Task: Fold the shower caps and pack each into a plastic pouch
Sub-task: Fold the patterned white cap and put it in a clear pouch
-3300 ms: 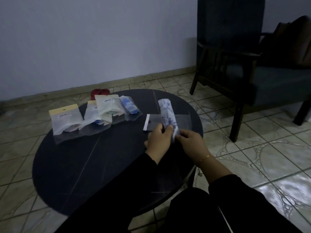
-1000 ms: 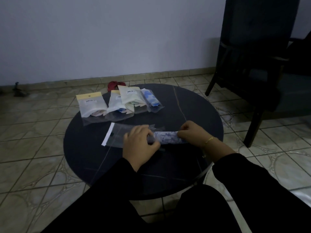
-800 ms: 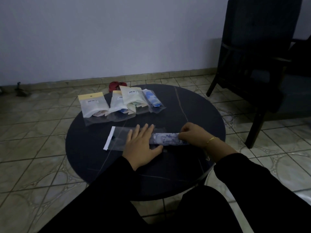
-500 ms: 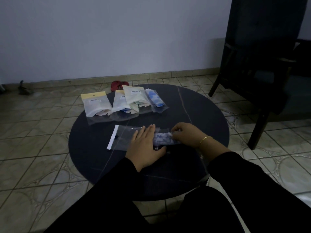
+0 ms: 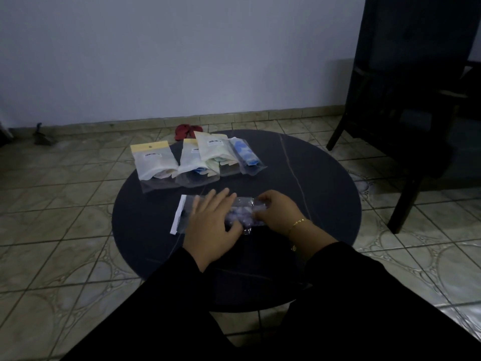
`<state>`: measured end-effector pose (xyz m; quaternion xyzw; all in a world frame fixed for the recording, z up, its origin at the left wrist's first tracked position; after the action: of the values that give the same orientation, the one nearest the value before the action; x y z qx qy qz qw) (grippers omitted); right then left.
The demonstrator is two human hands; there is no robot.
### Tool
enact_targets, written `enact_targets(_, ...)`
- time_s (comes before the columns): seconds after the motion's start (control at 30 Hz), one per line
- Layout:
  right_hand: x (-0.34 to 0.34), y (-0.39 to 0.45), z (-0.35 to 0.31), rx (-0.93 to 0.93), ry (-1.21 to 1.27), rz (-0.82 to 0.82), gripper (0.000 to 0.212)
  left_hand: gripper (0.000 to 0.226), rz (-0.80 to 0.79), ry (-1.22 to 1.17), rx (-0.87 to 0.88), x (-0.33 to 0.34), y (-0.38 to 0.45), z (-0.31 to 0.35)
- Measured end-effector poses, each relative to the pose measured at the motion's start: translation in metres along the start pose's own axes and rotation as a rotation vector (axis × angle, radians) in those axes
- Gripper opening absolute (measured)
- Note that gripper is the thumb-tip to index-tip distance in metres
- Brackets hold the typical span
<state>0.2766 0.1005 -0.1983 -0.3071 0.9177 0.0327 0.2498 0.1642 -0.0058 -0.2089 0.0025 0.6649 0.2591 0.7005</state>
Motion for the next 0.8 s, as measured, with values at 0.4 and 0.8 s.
enact_targets(0.4,0.017,0.0,-0.002,0.05,0.256,0.021,0.034,0.082,-0.144,0.192,-0.064,0.018,-0.006,-0.008)
enact_targets(0.8,-0.037,-0.011,0.027,-0.034,0.059,0.101,0.035,0.059,-0.294,-0.043,0.168,0.009,-0.003,0.019)
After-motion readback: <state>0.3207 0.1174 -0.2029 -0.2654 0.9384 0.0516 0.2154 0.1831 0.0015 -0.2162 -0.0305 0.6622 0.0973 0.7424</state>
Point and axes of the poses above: each hand's wrist, its own y-axis towards the middle knuckle, its own x-axis out of the palm, z = x × y, the point moved 7 cm from there along y, towards the middle knuckle, and after that the axes turned 12 degrees about y, right-handed, at the moved point
